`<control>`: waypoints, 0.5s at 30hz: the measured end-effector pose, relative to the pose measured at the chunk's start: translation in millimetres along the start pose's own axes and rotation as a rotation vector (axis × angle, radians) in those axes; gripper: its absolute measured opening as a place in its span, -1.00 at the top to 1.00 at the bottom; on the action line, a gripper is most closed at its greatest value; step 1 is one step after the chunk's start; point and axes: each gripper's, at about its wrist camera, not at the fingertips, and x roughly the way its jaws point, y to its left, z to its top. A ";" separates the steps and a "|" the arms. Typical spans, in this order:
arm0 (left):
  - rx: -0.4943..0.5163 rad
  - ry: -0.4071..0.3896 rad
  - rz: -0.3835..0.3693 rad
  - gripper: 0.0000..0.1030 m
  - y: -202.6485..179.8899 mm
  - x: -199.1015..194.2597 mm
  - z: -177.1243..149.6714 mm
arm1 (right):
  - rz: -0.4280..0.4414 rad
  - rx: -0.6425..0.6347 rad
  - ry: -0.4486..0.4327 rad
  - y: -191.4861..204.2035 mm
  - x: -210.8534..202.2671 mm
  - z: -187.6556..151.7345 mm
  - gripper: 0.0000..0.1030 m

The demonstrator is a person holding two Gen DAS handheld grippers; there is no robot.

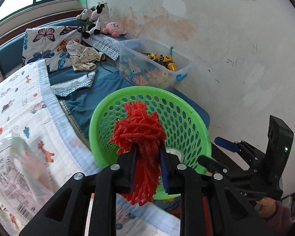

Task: Collect trash
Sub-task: 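Drop the dessert cup into the basket with the right tool while the left drops the net, then grasp the clear bag with the right tool while the left grasps the paper cup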

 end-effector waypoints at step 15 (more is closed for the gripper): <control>-0.050 -0.060 -0.034 -0.01 19.2 -28.8 -20.5 | 0.024 -0.033 -0.014 23.6 -11.5 -2.3 -0.63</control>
